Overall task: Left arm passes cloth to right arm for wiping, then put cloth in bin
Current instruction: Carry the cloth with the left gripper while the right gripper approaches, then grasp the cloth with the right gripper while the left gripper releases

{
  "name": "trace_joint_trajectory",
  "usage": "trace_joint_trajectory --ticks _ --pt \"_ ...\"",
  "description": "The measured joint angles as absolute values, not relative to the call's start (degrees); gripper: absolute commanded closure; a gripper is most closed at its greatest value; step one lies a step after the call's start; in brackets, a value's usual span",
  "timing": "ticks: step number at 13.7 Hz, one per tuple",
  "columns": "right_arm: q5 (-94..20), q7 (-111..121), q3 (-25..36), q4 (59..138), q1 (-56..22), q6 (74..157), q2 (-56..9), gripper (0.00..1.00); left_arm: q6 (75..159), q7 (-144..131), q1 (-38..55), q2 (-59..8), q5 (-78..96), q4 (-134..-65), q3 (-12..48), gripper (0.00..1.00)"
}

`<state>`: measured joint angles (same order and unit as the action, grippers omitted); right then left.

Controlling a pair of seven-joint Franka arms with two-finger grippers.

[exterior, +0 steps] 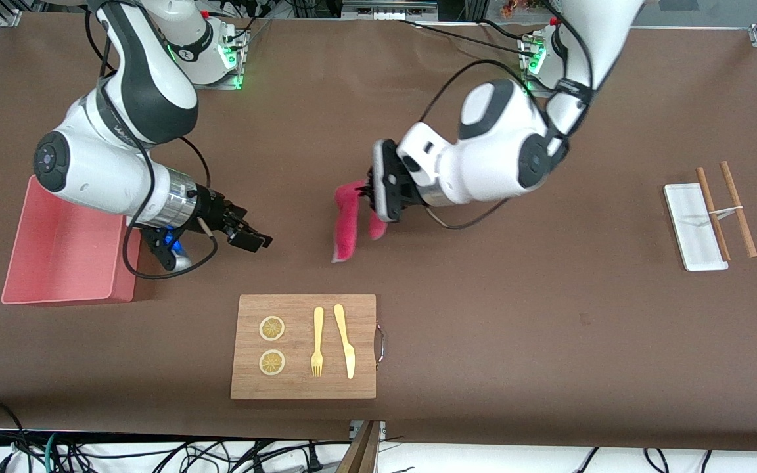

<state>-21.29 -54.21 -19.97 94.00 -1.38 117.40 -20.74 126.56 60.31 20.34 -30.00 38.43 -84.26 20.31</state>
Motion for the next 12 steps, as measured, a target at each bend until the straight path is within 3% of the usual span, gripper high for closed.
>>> trace_joint_trajectory --ticks 12 --pt "-21.9 -62.6 -22.8 94.0 -6.4 126.6 -26.3 0.01 130.0 60.2 22.4 -30.0 38.6 -83.8 20.3 1.0"
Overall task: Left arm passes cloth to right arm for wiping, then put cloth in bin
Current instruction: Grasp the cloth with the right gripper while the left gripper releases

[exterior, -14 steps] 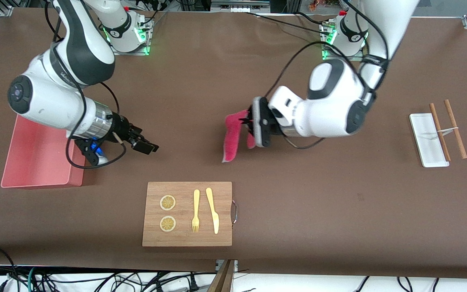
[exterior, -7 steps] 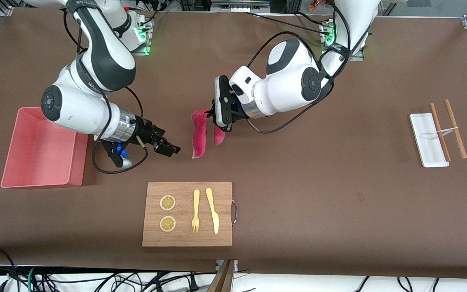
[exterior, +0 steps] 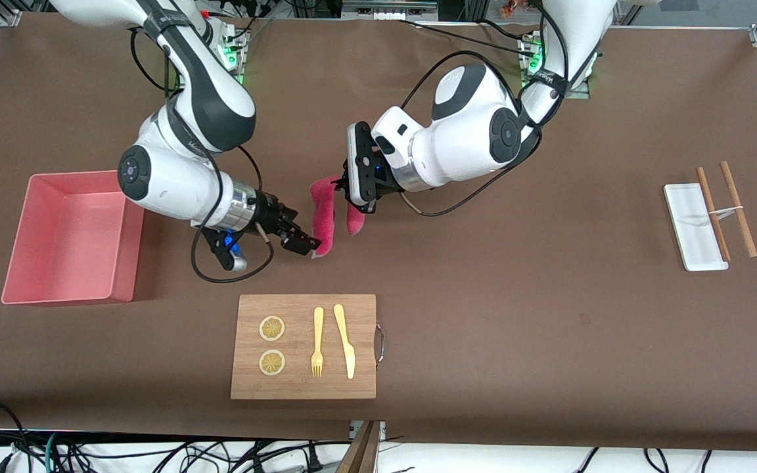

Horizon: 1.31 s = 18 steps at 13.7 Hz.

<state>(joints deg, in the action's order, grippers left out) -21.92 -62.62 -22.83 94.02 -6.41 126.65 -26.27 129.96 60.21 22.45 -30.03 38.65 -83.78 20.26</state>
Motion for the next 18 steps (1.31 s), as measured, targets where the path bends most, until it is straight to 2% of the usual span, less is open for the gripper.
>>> trace_joint_trajectory --ticks 1,2,5,6,10,11,12,18 --pt "-21.9 -63.6 -23.2 94.0 -6.7 127.7 -26.6 0.07 130.0 60.2 22.4 -30.0 38.6 -83.8 20.3 1.0" --pt "-21.9 -64.6 -23.5 94.0 -7.1 128.5 -26.9 0.25 130.0 60.2 22.4 -30.0 38.6 -83.8 20.3 1.0" --pt "-21.9 -65.9 -24.1 94.0 -8.1 129.6 -27.7 0.95 130.0 60.1 22.4 -30.0 38.6 -83.8 20.3 1.0" --pt "-21.9 -65.9 -24.1 94.0 -8.4 129.8 -27.9 1.0 130.0 60.0 22.4 -30.0 38.6 -83.8 20.3 1.0" --pt "-21.9 -65.9 -24.1 94.0 -8.6 129.8 -28.0 1.0 130.1 59.9 22.4 -30.0 38.6 -83.7 20.2 1.0" --pt "-21.9 -65.9 -24.1 94.0 -8.6 129.8 -28.0 1.0 130.1 59.9 22.4 -30.0 38.6 -83.7 20.2 0.38" --pt "-21.9 -65.9 -24.1 94.0 -8.6 129.8 -28.0 1.0 130.2 59.9 22.4 -30.0 38.6 -83.6 20.2 0.0" --pt "-21.9 -65.9 -24.1 93.9 -8.6 129.8 -28.0 1.0 130.0 60.2 22.0 -29.5 38.6 -83.0 19.8 0.0"
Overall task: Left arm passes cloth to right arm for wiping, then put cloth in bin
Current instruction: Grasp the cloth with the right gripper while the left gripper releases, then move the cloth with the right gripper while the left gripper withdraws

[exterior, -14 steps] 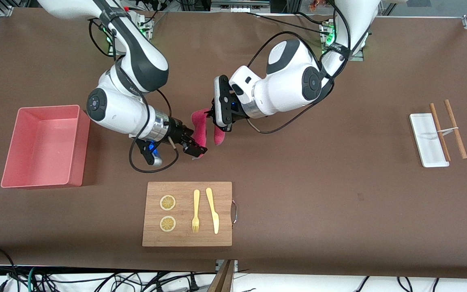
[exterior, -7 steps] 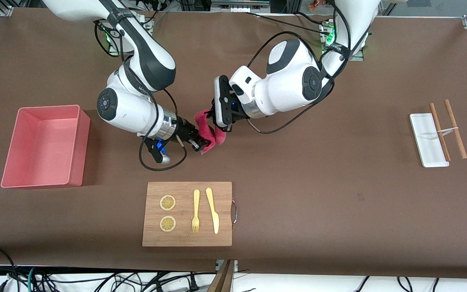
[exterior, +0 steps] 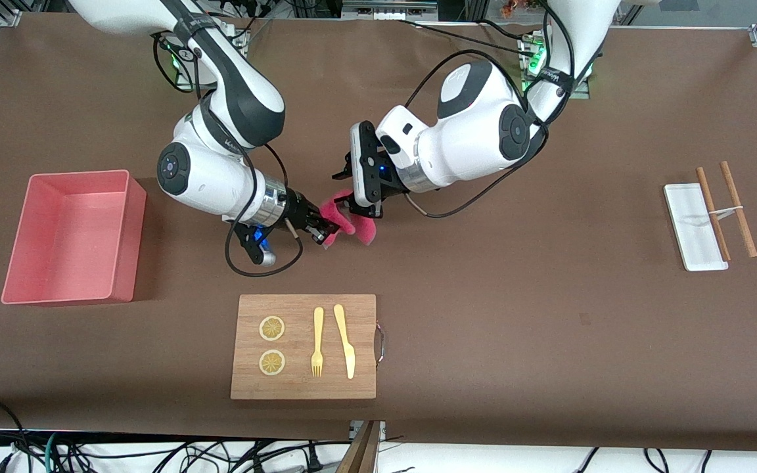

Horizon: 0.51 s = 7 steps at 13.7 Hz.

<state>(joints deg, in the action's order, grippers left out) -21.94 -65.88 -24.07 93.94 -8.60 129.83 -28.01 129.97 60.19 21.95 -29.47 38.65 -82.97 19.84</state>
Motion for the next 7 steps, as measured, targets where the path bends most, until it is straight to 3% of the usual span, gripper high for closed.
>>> trace_joint_trajectory --ticks 3,7 --pt "-21.9 -65.0 -24.1 94.0 -8.6 129.7 -28.0 1.0 125.6 60.2 19.9 -28.0 38.6 -83.2 19.4 0.0" --pt "-21.9 -62.1 -24.2 94.3 -9.4 127.3 -28.9 1.0 110.2 60.9 9.7 -25.1 27.0 -84.3 18.8 0.0"
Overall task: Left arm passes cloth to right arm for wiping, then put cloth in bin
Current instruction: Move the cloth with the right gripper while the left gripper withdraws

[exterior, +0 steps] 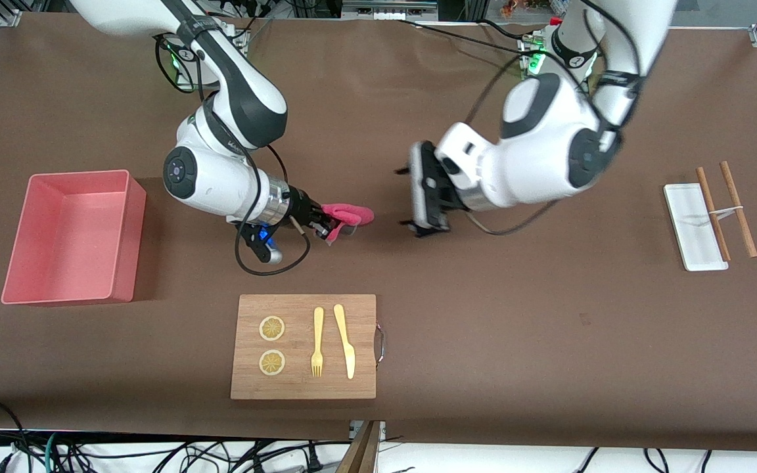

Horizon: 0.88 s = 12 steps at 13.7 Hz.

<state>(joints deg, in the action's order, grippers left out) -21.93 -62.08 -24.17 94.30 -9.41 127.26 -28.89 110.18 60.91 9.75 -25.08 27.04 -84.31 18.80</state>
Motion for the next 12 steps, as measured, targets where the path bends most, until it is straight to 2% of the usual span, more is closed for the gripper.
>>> trace_joint_trajectory --ticks 3,7,10,12 --pt "-21.9 -62.1 -24.3 94.4 -12.4 127.5 -30.9 1.0 100.9 61.2 2.3 -23.2 14.4 -84.4 18.7 0.0" --pt "-21.8 -64.7 -24.3 94.4 -16.7 130.7 -34.4 1.0 95.4 61.3 -3.3 -22.2 1.4 -84.4 18.6 0.0" --pt "-20.0 -64.0 -23.5 94.5 -16.5 130.4 -36.1 1.0 90.5 61.3 -5.8 -20.0 -4.4 -84.4 18.6 0.0" --pt "-19.2 -60.8 -22.2 94.5 -15.1 126.8 -36.2 1.0 88.5 61.3 -7.3 -18.0 -6.9 -84.4 18.5 0.0"
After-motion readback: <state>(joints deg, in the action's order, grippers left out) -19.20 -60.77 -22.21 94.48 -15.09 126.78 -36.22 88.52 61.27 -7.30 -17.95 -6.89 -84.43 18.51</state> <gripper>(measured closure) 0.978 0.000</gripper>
